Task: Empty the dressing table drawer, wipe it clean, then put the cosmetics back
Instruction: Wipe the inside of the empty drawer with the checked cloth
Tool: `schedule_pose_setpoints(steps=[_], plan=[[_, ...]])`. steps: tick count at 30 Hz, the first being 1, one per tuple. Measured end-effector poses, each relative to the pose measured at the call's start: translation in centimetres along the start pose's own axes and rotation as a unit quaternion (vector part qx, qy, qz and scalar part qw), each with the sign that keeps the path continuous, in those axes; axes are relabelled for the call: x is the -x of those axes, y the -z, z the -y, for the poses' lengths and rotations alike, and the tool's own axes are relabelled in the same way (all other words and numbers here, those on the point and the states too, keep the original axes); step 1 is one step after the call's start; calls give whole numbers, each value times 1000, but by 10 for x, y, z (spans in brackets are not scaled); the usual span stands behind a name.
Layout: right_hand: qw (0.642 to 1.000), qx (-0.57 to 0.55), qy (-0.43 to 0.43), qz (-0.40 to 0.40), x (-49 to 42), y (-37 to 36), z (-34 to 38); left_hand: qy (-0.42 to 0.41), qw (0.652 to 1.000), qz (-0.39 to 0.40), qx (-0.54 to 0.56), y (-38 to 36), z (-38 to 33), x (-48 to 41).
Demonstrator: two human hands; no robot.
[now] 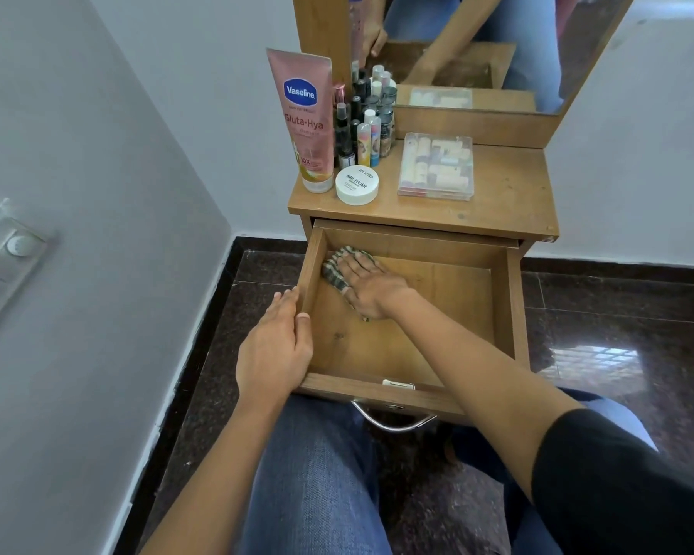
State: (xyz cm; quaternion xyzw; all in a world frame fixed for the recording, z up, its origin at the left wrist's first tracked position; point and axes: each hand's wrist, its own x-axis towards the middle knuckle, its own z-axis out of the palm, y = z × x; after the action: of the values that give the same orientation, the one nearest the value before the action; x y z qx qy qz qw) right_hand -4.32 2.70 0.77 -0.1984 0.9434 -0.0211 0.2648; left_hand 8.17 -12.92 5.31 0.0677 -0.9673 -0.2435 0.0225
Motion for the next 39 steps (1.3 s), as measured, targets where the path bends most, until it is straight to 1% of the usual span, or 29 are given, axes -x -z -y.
schedule_pose_setpoints(steps=[3, 5, 8, 10, 13, 15, 18, 20, 22, 24, 26, 31, 34, 37, 39], plan=[[999, -18, -45, 2, 15, -9, -15, 0, 1000, 3, -1, 0, 1, 0], [994, -35, -100, -4, 29, -20, -30, -3, 1000, 2, 2, -1, 2, -1], [976, -71, -206, -12, 56, -34, -56, -6, 1000, -2, 4, -2, 3, -1], [963, -103, -250, -7, 69, -39, -68, -5, 1000, -3, 4, -3, 3, 0], [961, -135, -238, 30, 74, -37, -73, -6, 1000, -4, 3, -3, 0, -1], [969, -122, -206, 53, 74, -33, -65, -8, 1000, -5, 3, -2, -2, -1], [986, -76, -131, 64, 73, -33, -36, -7, 1000, -5, 2, -3, -2, -2], [990, -79, -95, 68, 66, -33, -20, -7, 1000, -4, -3, -3, -1, -2], [991, -92, -79, 63, 56, -29, -15, -14, 1000, -1, -10, -3, 0, -2], [990, -102, -83, 49, 49, -24, -18, -16, 1000, 2, -14, -3, -1, -2], [987, -115, -106, 36, 45, -18, -25, -18, 1000, 4, -15, -1, -2, -1], [969, -149, -195, 21, 58, -18, -44, -24, 1000, 0, -11, 0, -3, 1], [957, -142, -254, 10, 80, -29, -49, -33, 999, -3, -12, -1, -4, 2], [958, -133, -255, 22, 94, -37, -40, -38, 999, -4, -22, -1, -5, 1], [963, -154, -218, 40, 99, -38, -32, -45, 998, -1, -31, 0, -6, 0]])
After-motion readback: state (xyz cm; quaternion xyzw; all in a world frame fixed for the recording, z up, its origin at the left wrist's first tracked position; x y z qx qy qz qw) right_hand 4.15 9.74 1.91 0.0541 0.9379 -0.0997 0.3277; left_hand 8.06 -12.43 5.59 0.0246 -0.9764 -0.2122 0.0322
